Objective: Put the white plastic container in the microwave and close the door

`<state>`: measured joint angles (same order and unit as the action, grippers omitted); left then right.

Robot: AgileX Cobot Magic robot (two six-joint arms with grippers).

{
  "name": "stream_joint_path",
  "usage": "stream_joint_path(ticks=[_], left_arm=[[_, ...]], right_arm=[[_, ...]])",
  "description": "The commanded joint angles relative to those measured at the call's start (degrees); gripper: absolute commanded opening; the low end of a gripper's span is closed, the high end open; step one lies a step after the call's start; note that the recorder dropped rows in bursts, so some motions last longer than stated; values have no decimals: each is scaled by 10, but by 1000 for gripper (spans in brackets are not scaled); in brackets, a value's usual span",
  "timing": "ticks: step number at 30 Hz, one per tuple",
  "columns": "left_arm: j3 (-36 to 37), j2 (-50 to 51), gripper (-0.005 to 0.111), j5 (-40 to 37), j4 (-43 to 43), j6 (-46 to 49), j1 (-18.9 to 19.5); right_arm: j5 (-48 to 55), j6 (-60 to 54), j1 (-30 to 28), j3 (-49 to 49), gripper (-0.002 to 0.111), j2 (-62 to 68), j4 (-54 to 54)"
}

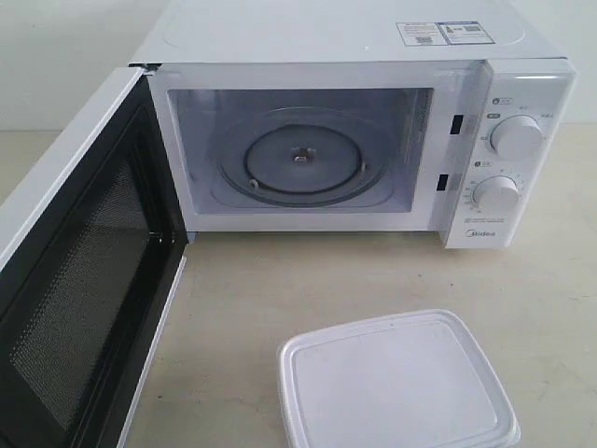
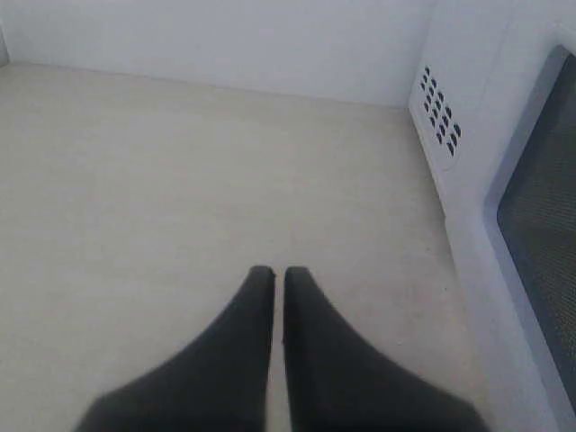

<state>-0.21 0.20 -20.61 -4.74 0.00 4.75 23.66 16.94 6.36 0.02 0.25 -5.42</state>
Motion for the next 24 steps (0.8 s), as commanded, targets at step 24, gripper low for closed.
stream_joint_path(ticks=[24], left_arm=[[2, -2, 4, 2, -4, 0, -1]], right_arm=[[-269, 39, -1, -42, 0, -3, 8]])
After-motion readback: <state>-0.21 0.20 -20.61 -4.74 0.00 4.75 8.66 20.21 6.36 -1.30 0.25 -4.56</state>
